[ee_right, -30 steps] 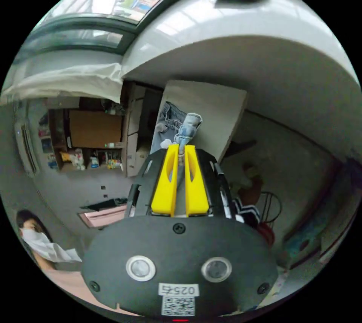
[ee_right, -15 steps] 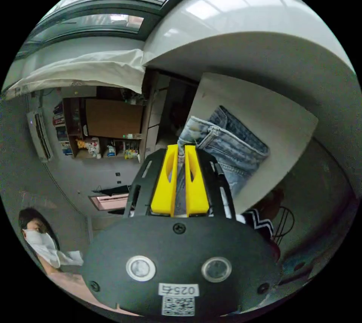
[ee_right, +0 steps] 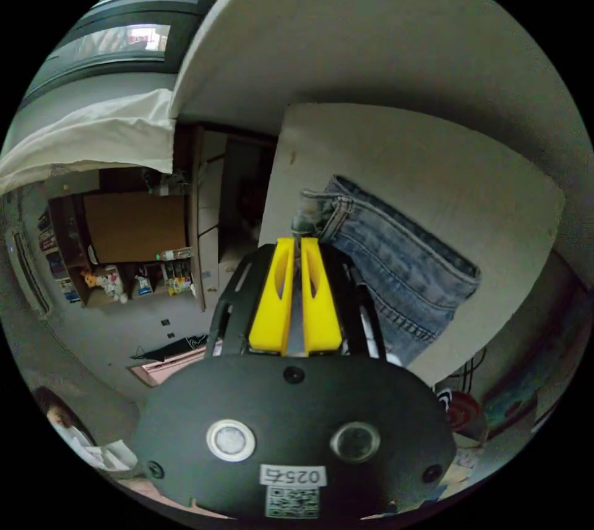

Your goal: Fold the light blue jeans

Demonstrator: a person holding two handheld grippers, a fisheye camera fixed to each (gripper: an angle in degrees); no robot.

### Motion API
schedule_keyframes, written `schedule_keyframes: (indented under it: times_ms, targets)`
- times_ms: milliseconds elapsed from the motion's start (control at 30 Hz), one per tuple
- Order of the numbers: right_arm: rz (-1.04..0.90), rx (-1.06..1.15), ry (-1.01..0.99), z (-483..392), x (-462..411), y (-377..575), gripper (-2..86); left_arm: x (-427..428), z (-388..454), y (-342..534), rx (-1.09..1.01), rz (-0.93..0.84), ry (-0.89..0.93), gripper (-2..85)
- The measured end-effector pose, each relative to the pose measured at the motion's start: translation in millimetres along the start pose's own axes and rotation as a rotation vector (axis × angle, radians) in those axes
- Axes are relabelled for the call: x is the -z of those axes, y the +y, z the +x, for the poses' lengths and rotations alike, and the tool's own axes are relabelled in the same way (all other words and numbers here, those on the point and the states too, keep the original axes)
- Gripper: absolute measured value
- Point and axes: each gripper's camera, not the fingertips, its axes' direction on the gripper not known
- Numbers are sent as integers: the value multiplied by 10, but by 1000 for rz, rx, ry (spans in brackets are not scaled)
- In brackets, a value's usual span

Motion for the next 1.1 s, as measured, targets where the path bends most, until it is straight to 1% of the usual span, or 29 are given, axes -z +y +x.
schedule_keyframes:
  times_ms: [100,167,233,300,400,467,600,633,767,833,933,1000,1067,1100]
  targets:
    - [21,69,19,-290,407,170,-3,264,180,100,-5,2,25,-14]
    - [31,128,74,-537,672,221,-3,421,294,113,0,1,38,-14]
    - [26,158,109,-690,776,168,-2,440,395,55,-16,-16,46,-14]
    - [5,179,129,-780,766,25,-2,375,521,-38,-53,-37,11,-14]
    - [-22,88,95,-732,612,-248,0,104,657,-210,-65,-75,-37,-14]
    - [-42,-21,35,-631,485,-386,1,-166,644,-355,-24,-107,-78,-14]
    - [-31,-111,-8,-625,586,-433,6,-429,601,-545,9,-130,-125,-14]
    - [-30,-103,-7,-710,694,-425,8,-458,604,-583,27,-144,-108,-14]
    - [-57,46,82,-1165,1104,-385,10,-433,759,-565,-22,-143,-128,-13]
    - [-58,76,90,-1330,1295,-357,13,-365,768,-510,7,-132,-98,-13]
    - [-62,91,58,-1487,1521,-356,26,-250,772,-432,17,-101,-68,-12]
    - [-67,60,19,-1471,1580,-387,43,-176,767,-401,1,-52,-54,-7]
    - [-69,15,-130,-1385,1731,-397,50,11,743,-342,2,31,-73,8]
    - [-49,10,-166,-1381,1820,-371,53,58,738,-324,-1,37,-87,12]
